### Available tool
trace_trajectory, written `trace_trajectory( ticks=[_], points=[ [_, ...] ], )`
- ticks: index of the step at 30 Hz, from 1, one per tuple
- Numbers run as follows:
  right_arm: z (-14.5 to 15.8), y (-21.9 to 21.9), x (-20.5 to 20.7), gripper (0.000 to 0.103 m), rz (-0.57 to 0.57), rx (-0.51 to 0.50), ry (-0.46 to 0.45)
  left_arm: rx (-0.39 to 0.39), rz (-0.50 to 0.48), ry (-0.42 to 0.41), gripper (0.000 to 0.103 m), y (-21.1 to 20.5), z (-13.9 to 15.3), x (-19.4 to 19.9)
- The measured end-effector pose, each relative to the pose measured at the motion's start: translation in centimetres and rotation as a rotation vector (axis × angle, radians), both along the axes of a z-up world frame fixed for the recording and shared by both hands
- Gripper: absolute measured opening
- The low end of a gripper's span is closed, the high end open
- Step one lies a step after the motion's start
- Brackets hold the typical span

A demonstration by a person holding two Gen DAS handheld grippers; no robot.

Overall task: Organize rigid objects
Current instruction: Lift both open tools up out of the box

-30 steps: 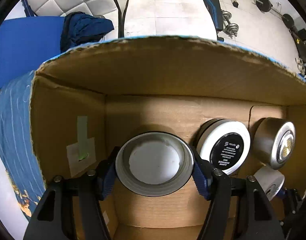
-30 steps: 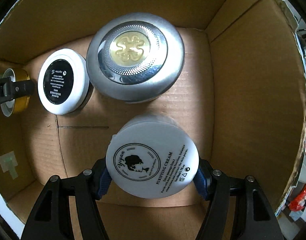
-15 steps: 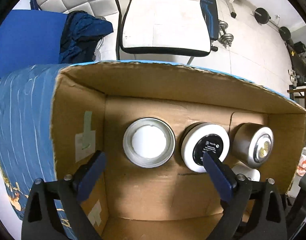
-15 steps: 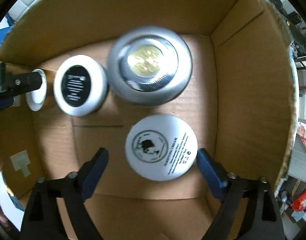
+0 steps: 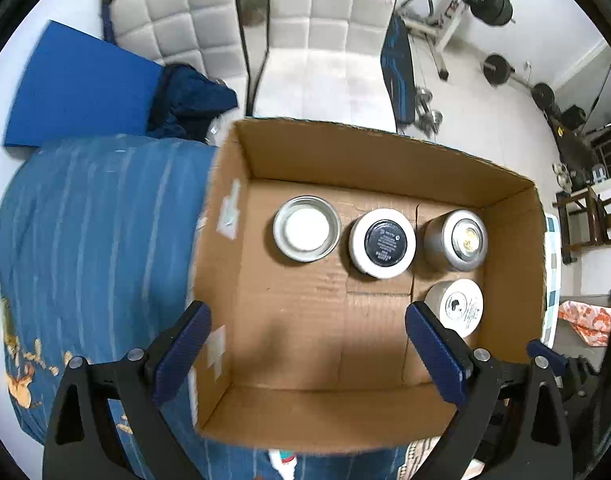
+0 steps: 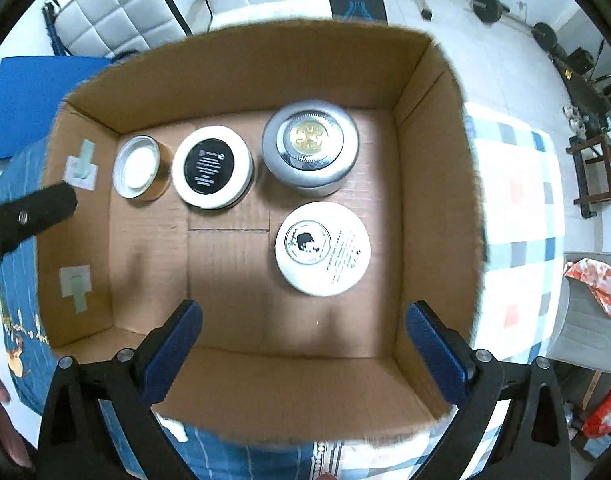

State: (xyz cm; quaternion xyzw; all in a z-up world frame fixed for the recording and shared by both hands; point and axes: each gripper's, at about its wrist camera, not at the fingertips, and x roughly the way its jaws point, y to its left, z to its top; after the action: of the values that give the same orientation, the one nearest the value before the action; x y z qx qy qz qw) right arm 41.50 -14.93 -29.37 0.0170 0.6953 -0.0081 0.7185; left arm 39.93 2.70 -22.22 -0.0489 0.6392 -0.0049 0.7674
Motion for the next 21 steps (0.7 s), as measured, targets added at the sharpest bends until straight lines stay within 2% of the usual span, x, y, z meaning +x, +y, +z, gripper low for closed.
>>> trace_trajectory(
  ticks=[3, 15, 21],
  points=[
    [2.5, -0.1, -2.2, 0.103, -0.005, 0.001, -0.072, 0.005, 0.0, -0.052, 0.099, 0.3, 2.1, -2.3],
    [11.2, -0.1, -8.3, 0.103, 0.014, 0.026, -0.234, -0.001, -0.029, -0.214, 0.099, -0.7, 9.9, -10.1],
    [13.8, -0.7, -10.3, 0.103, 0.019, 0.04, -0.275, -0.017, -0.03, -0.23, 0.099, -1.3, 11.2, -12.8]
  ],
)
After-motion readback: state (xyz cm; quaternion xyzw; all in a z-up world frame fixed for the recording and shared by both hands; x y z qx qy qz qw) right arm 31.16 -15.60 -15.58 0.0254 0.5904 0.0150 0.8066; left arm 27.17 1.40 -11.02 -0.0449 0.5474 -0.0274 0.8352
